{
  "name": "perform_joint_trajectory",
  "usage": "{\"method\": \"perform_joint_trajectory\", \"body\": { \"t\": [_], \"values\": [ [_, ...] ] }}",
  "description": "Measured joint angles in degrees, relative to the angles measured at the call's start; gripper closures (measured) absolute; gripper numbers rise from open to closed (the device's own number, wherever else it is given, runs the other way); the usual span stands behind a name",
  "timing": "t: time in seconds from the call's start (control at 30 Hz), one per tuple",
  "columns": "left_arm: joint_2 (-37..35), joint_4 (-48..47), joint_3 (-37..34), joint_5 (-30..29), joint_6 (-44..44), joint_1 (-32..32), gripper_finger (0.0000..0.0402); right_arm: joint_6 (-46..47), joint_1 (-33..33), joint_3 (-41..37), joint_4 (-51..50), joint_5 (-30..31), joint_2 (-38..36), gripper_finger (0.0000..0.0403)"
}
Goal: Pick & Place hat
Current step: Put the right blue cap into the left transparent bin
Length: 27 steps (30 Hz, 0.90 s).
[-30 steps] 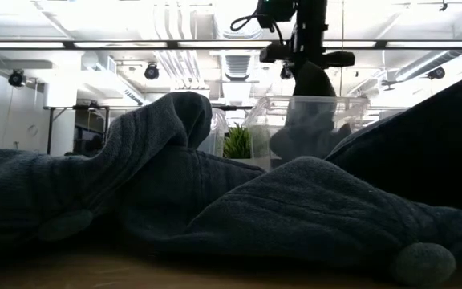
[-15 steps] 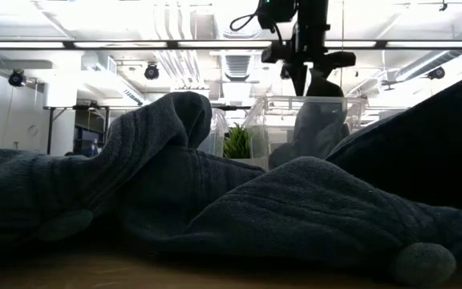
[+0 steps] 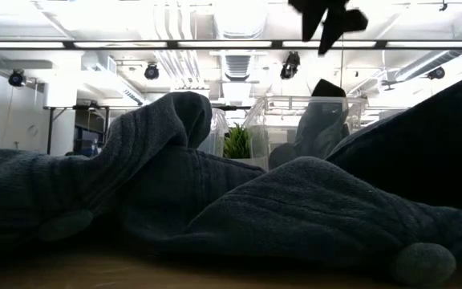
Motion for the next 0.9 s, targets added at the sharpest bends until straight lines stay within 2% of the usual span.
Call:
{"method": "perform_joint_trajectory", "body": {
  "t": [0.23,0.4,0.57,0.9],
  "values": [
    [0.54,-0.46,-0.02,0.00,0.38,0.00,0.0268,1.59,8.86,-0.26,-1.22,-1.94,-4.95,0.0180],
    [0.50,-0.46,-0.02,0.00,0.33,0.00,0.0268,1.96,14.34,-1.85,-8.03,-4.54,-5.10,0.0183],
    [0.45,-0.46,-0.02,0.00,0.10,0.00,0.0268,0.85,19.50,-6.45,-8.20,-5.07,-4.93,0.0184],
    [0.48,-0.46,-0.02,0.00,0.05,-0.01,0.0268,2.36,24.52,-24.05,6.63,-4.56,-6.26,0.0184]
  ]
}}
